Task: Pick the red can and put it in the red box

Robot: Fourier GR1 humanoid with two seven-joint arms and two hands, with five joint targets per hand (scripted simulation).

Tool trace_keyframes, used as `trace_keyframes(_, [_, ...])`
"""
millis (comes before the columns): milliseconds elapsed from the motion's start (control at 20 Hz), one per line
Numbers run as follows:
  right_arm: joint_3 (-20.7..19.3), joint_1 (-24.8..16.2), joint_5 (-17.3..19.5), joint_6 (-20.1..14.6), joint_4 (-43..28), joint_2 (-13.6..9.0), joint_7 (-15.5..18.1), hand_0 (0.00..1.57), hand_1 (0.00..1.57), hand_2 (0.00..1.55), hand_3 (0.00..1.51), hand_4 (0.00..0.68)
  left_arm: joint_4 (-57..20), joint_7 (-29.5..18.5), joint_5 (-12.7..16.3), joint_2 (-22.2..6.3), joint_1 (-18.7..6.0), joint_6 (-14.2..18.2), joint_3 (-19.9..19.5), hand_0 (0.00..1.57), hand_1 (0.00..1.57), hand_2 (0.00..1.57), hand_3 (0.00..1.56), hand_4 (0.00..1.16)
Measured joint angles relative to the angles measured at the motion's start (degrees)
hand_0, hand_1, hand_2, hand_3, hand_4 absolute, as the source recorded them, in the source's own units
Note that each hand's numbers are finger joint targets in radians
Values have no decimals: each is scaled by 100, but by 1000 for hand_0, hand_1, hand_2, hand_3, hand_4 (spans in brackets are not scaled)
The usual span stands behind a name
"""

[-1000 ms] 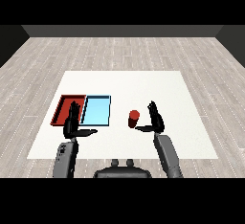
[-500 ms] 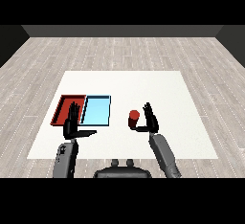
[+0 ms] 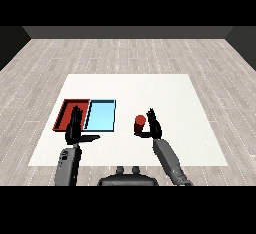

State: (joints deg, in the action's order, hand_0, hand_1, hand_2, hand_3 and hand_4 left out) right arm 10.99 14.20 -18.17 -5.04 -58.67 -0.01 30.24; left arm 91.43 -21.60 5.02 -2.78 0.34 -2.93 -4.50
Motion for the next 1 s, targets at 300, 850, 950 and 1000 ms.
trace_keyframes(300, [51,150,-147,-121,45,0,-105,0,0,0,0,0,252,125,-53,40,95,75,82,0,0,0,0,0])
trace_keyframes(850, [0,416,-241,61,547,-2,136,0,0,0,0,0,213,80,-78,70,116,115,92,0,0,0,0,0])
trace_keyframes(950, [93,531,-335,-57,642,-1,137,0,0,0,0,0,121,38,-72,79,105,113,82,0,0,0,0,0])
trace_keyframes(1000, [79,507,-316,-78,540,-1,25,0,0,0,0,0,195,125,-37,41,99,88,62,0,0,0,0,0])
